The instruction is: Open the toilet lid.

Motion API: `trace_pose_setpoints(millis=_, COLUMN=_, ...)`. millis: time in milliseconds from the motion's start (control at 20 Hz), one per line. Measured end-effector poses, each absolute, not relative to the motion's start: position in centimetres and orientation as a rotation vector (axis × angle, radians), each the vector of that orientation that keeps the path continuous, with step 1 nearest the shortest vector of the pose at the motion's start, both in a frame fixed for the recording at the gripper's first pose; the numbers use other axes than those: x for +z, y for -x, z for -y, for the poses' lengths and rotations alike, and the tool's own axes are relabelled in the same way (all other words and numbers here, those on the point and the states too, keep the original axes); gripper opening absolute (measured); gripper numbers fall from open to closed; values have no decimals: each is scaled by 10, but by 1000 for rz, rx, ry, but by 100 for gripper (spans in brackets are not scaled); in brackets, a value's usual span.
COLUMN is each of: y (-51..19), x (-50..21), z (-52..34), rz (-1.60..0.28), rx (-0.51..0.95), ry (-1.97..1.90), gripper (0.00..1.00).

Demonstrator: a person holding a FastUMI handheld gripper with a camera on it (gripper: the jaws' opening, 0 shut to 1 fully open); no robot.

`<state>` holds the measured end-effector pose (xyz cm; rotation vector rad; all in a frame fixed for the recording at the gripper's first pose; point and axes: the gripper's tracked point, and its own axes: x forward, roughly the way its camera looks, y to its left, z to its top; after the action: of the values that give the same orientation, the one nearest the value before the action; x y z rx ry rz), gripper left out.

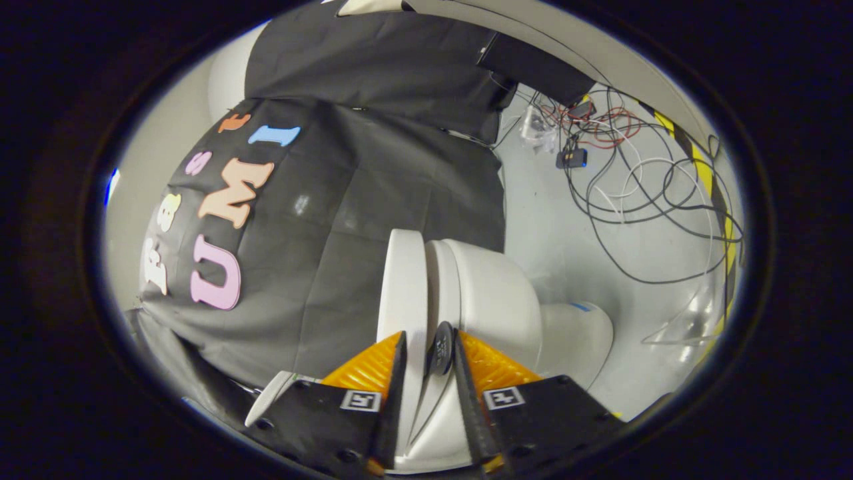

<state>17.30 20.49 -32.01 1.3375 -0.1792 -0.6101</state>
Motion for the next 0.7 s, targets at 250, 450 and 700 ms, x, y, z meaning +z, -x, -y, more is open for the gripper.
trace_pose_setpoints(millis=250, y=-173, x=-330, z=-201, rz=168, rx=-646, ry=-1356, gripper=19)
trace_pose_setpoints(millis=450, y=-175, x=-325, z=-203, rz=155, rx=-648, ry=-1347, gripper=7)
trace_pose_setpoints(millis=700, y=-173, x=-322, z=-203, rz=28, rx=-713, ry=-1173, gripper=8)
